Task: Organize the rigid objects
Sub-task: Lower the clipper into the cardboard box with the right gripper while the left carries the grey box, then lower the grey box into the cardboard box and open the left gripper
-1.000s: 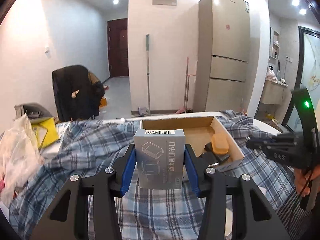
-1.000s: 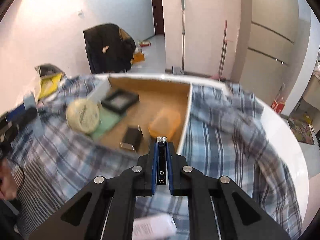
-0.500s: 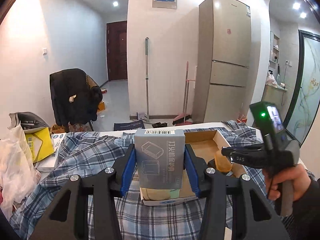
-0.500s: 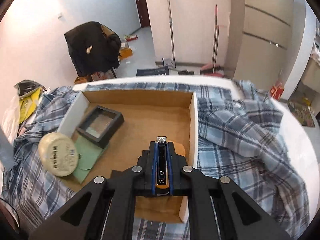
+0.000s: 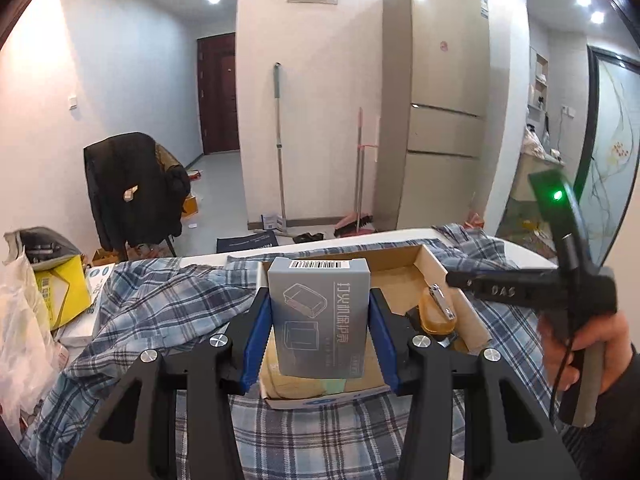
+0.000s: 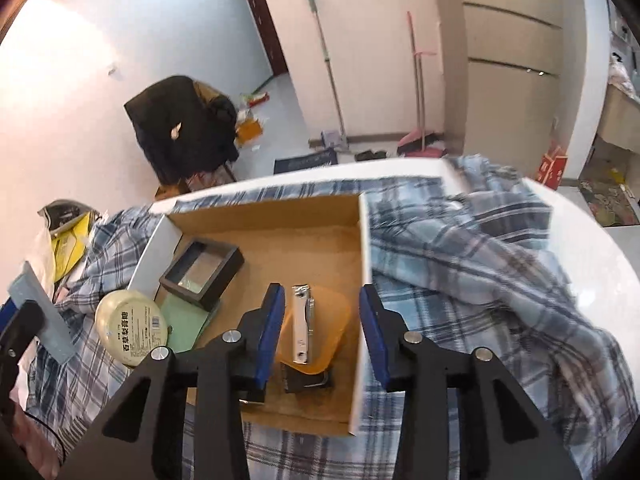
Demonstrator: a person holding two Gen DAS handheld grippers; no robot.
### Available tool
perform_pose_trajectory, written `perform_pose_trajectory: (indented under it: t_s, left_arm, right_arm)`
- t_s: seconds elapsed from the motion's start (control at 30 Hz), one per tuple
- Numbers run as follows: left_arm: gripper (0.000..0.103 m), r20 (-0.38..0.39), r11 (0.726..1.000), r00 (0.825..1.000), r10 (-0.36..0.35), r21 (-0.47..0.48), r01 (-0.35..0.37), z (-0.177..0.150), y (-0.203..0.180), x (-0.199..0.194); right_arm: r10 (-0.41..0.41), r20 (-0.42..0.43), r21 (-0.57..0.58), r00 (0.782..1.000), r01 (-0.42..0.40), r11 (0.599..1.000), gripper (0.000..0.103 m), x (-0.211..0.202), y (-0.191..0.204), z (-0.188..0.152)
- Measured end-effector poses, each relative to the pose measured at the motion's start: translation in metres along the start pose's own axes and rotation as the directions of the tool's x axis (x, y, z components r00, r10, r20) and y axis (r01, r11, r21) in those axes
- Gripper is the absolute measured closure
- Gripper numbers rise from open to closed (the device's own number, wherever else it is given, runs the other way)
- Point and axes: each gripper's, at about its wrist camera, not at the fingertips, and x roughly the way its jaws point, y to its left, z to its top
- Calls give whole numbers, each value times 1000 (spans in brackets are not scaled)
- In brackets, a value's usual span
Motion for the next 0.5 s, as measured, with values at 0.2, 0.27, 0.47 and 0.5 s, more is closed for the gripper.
perform_pose_trajectory:
  t_s: [0.2, 0.27, 0.47, 0.5]
  left_arm:
    - [54, -93, 995, 991, -101, 14, 103, 10, -21, 28]
    - [54, -126, 988, 980, -153, -15, 152, 11, -26, 42]
    - [54, -270, 991, 955, -124, -77, 107, 1, -25, 97]
    - [54, -292, 991, 949, -122, -82, 102, -2, -24, 104]
  right_arm:
    - [-14, 84, -17, 996, 15, 1000, 66, -15, 1, -3]
    - [-16, 84, -28, 996, 18, 999, 66, -16, 1, -3]
    - [-18, 111, -22, 994, 20, 1000, 66, -27, -8, -4]
    - [-17, 115, -17, 993, 19, 1000, 66, -28, -9, -3]
